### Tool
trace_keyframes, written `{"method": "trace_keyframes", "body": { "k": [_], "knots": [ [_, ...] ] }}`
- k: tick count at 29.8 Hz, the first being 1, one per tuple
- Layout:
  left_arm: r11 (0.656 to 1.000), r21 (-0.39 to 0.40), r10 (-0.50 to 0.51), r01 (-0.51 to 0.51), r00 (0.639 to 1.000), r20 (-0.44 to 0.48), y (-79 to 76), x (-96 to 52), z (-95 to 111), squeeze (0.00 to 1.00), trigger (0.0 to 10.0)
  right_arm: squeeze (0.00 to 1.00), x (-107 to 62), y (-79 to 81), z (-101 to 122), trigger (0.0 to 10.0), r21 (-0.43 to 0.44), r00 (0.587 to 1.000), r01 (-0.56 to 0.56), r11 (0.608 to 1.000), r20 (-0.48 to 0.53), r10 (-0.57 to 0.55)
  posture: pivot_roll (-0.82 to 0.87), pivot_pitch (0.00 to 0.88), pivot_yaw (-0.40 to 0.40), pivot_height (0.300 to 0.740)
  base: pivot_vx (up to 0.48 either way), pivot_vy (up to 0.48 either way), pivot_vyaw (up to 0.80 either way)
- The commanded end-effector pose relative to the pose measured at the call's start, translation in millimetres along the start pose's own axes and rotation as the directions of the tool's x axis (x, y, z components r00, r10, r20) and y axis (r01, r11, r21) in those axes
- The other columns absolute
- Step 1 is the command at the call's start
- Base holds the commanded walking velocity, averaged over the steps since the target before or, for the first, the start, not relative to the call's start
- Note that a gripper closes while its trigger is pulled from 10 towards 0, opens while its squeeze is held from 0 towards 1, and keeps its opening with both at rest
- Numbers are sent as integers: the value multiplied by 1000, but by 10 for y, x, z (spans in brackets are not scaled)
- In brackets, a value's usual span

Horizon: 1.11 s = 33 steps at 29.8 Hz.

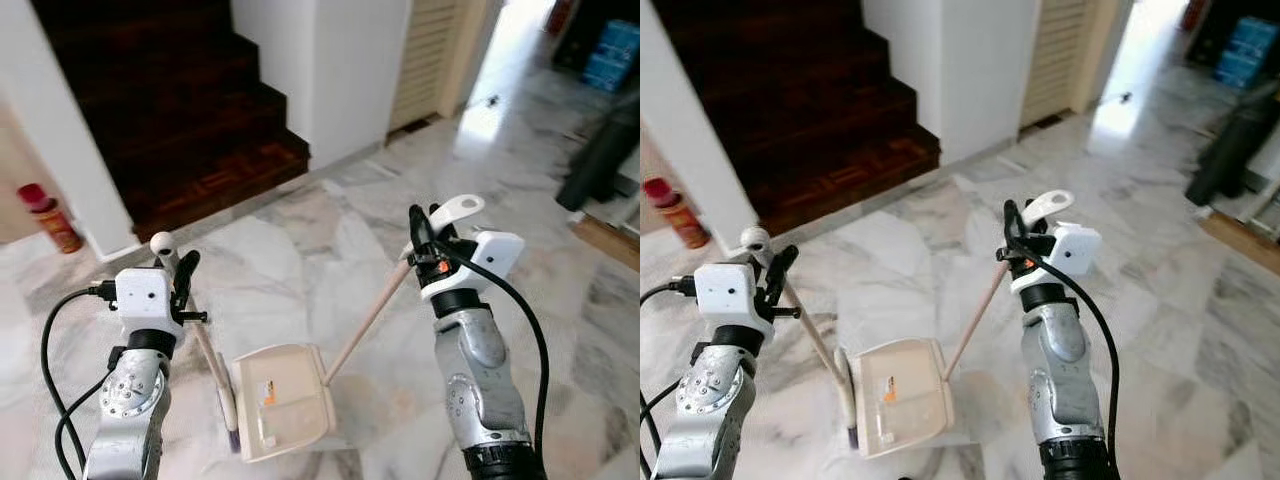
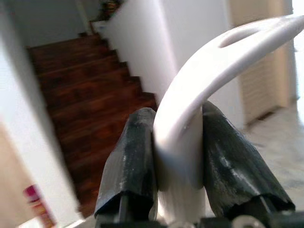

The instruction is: Sweep floor

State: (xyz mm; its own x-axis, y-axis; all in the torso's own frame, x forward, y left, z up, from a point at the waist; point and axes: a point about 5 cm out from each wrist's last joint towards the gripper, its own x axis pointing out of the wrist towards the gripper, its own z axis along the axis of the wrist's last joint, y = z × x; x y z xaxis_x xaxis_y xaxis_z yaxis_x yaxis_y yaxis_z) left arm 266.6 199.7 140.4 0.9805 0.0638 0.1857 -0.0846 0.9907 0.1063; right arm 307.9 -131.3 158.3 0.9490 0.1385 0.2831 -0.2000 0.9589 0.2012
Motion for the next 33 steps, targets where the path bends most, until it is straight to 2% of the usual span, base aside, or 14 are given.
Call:
{"method": "trace_keyframes", "body": {
  "k": [1, 9, 14, 17, 19, 33],
  "knots": [
    [1000, 8, 1, -1, 999, 32, 11, -4, 79, 0, 10000, 0, 34, 41, 137, 10000, 10, 998, -18, 1000, 62, 18, -14, 46, -8, 740, 0, 307, 688],
    [1000, 6, -2, 2, 999, 32, 0, 1, 85, 0, 10000, 0, 47, 27, 143, 10000, 0, 998, -16, 1000, 64, 16, -15, 39, -5, 740, 0, 308, 0],
    [1000, 7, -6, 6, 999, 33, -1, 9, 91, 0, 10000, 0, 53, 38, 144, 10000, -19, 998, -28, 999, 63, 29, -16, 35, -4, 740, 0, 306, 684],
    [1000, 6, -7, 7, 999, 38, -4, 21, 101, 0, 10000, 0, 63, 51, 143, 10000, 13, 997, -25, 1000, 68, 24, -13, 26, -3, 740, 0, 304, 794],
    [1000, 8, -8, 8, 999, 36, -1, 19, 97, 0, 10000, 0, 67, 57, 150, 10000, 2, 997, -32, 1000, 72, 31, -13, 26, -3, 740, 0, 307, 778],
    [1000, -6, 9, -9, 999, 51, -8, 34, 141, 0, 10000, 0, 83, 103, 113, 10000, 8, 998, -45, 999, 53, 44, 1, 18, -3, 740, 0, 305, 0]
  ]
}}
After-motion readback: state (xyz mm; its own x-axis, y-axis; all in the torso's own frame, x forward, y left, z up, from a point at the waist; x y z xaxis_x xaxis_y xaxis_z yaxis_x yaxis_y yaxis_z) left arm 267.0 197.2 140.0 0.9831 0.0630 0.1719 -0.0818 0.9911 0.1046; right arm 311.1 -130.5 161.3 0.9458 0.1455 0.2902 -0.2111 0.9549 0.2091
